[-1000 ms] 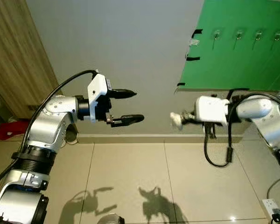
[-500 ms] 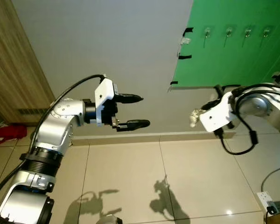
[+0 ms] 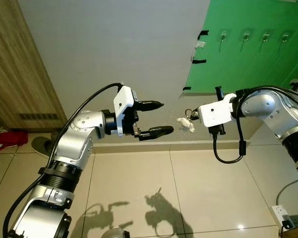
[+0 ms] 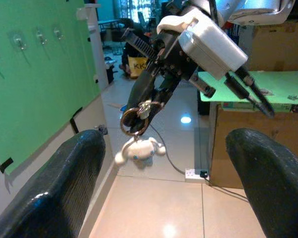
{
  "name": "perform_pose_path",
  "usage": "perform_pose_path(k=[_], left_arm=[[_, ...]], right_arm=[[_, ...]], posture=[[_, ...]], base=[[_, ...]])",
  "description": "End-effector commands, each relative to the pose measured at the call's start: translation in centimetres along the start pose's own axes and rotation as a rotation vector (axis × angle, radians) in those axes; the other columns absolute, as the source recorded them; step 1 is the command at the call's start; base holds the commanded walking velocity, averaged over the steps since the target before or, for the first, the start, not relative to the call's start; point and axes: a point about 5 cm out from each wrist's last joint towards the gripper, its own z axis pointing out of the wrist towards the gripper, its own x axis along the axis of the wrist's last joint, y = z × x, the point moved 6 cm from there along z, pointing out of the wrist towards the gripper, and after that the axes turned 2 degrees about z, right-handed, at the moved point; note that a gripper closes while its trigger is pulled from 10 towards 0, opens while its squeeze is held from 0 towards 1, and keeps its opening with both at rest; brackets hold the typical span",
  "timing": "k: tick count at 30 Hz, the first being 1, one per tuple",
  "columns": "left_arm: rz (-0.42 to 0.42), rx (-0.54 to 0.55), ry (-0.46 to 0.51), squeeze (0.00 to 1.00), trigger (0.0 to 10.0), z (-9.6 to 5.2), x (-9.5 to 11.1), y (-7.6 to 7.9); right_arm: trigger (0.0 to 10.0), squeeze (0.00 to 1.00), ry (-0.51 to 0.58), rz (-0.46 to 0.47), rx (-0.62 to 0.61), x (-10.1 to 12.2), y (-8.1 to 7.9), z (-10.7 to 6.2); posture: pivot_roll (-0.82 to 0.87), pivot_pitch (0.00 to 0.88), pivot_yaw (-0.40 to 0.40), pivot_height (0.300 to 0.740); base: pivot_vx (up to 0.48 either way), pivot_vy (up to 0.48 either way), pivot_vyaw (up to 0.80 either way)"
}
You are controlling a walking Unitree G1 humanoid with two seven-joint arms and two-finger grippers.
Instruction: Hang keys on a hook
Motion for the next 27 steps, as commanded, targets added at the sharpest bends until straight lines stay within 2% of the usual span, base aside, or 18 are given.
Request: perform_pose_path(k=[1,9,13,14,22,24,27], left_arm=[[0.007,0.003,0.001,0.0,10.0,-0.2,0.2,-0.3],[0.038,-0.025,-0.044,0.0,10.0,-0.2,0.1,-1.1],[0.023,-0.048,-0.063,0.0,10.0,-0.1,-0.2,-1.6],[0.024,-0.063,-0.072,0.0,10.0,-0.1,-0.2,-1.9],[0.07,-0.112,-0.086,0.0,10.0,0.2,-0.1,-2.3],[0.065,-0.135,-0.08,0.0,7.8,0.7,-0.1,-2.3],[0.06,-0.139,-0.068,0.0,8.3,1.1,0.0,-2.2]], right_arm=[[0.0,0.0,0.029,0.024,-0.028,0.4,1.3,-0.9],[0.0,0.0,0.097,0.046,0.015,1.7,1.3,-0.9],[0.0,0.0,0.113,0.017,0.061,2.2,0.9,-0.9],[0.0,0.0,0.108,-0.015,0.09,2.3,0.6,-1.0],[0.0,0.0,0.111,-0.067,0.135,2.7,0.7,-1.4],[0.0,0.0,0.152,-0.066,0.135,3.7,1.0,-1.5],[0.0,0.0,0.177,-0.06,0.132,4.2,1.2,-1.4]], posture=[[-0.01,0.0,-0.035,0.74],[0.0,0.0,-0.035,0.74],[0.0,0.0,-0.038,0.74],[0.0,0.0,-0.039,0.74],[-0.01,0.0,-0.043,0.74],[-0.01,0.0,-0.046,0.74],[-0.02,0.0,-0.047,0.74]], base=[[0.0,0.0,0.0],[0.0,0.0,0.0],[0.0,0.0,0.0],[0.0,0.0,0.0],[0.0,0.0,0.0],[0.0,0.0,0.0],[0.0,0.0,0.0]])
